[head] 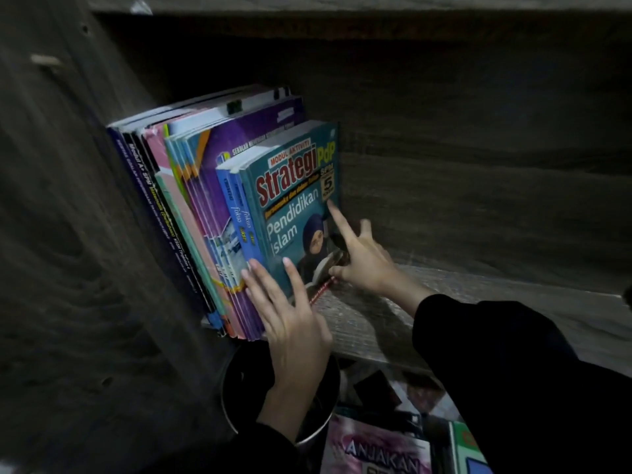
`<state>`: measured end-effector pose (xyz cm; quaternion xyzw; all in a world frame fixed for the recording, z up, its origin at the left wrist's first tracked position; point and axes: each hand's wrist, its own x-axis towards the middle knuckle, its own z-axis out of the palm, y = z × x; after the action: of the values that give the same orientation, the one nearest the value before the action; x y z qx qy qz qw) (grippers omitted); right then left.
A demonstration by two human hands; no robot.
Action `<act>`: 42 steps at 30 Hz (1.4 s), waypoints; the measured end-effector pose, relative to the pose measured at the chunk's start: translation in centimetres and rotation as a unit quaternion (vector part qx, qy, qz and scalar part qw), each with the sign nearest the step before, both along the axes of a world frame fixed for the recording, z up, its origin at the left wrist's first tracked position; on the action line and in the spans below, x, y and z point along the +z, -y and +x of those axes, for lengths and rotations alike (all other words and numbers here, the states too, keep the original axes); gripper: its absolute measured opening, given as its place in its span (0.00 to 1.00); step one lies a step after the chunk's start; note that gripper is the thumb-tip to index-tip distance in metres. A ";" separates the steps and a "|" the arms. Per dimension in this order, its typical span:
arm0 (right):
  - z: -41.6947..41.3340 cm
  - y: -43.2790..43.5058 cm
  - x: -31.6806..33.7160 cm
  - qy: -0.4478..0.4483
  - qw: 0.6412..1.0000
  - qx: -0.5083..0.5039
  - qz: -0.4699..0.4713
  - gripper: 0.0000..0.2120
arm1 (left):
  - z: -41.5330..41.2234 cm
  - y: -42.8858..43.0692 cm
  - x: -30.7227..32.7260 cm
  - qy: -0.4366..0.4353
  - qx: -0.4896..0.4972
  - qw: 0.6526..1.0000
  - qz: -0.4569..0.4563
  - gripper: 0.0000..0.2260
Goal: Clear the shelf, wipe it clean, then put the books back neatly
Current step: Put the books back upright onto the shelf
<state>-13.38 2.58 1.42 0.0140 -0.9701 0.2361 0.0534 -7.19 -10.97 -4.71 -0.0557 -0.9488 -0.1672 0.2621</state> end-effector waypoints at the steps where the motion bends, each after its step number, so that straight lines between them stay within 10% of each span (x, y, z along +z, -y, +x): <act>1: 0.3 -0.3 0.1 0.002 1.000 -0.004 0.000 0.52 | 0.3 0.0 0.4 0.013 0.000 1.000 -0.005 0.39; 12: 11.8 -4.9 -2.8 -0.142 0.960 -0.092 -0.224 0.16 | 7.9 -4.4 0.3 -0.053 -0.236 0.959 0.148 0.20; 21: 28.8 -13.7 -18.5 -0.031 0.856 -0.456 -0.241 0.10 | 17.0 -12.3 -12.1 0.236 -0.313 0.914 0.104 0.26; 28: 35.1 -18.0 -25.4 0.269 0.821 -0.491 -0.116 0.45 | 19.3 -15.4 -19.3 0.461 -0.285 0.835 0.096 0.40; 34: 35.5 -20.6 -27.7 0.235 0.786 -0.483 -0.307 0.53 | 20.0 -16.9 -22.5 0.565 -0.258 0.745 0.241 0.45; 42: 35.0 -18.6 -27.9 0.257 0.817 -0.441 -0.269 0.53 | 19.3 -16.3 -23.3 0.612 -0.155 0.698 0.336 0.45</act>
<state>21.65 21.19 -26.51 -0.4911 -0.7491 0.4338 -0.0974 12.12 5.37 -28.02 0.0046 -0.7583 -0.5108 -0.4051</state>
